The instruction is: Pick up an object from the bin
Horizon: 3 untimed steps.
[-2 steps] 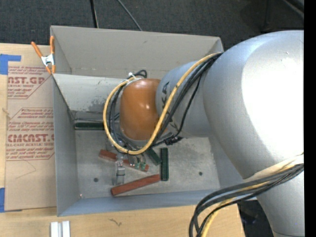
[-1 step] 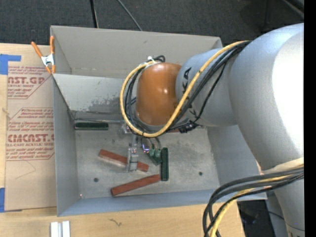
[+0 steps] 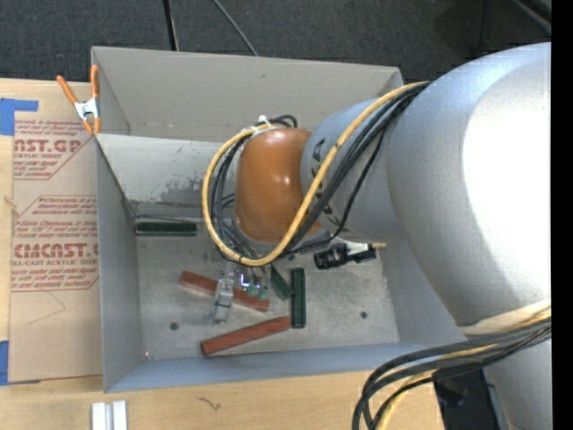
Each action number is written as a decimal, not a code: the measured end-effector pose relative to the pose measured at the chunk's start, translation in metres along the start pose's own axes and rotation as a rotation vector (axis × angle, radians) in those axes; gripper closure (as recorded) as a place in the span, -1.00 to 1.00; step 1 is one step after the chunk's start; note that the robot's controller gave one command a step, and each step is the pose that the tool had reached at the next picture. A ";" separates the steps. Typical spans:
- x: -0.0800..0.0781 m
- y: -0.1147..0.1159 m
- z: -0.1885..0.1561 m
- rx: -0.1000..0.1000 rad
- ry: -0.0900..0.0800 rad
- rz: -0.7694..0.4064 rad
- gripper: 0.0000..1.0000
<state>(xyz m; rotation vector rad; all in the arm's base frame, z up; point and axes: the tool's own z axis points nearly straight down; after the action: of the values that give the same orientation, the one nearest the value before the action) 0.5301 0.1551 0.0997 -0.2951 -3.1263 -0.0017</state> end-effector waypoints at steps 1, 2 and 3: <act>0.000 -0.007 0.032 0.002 0.002 0.038 -1.00; 0.000 -0.006 0.032 0.000 -0.001 0.038 -1.00; 0.000 -0.006 0.031 0.000 -0.001 0.037 1.00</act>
Offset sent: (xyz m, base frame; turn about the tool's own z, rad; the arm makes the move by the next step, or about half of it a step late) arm -0.0003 -0.0076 -0.0297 0.0397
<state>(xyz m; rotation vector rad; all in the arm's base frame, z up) 0.5287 0.1490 0.0684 -0.3535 -3.1208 -0.0023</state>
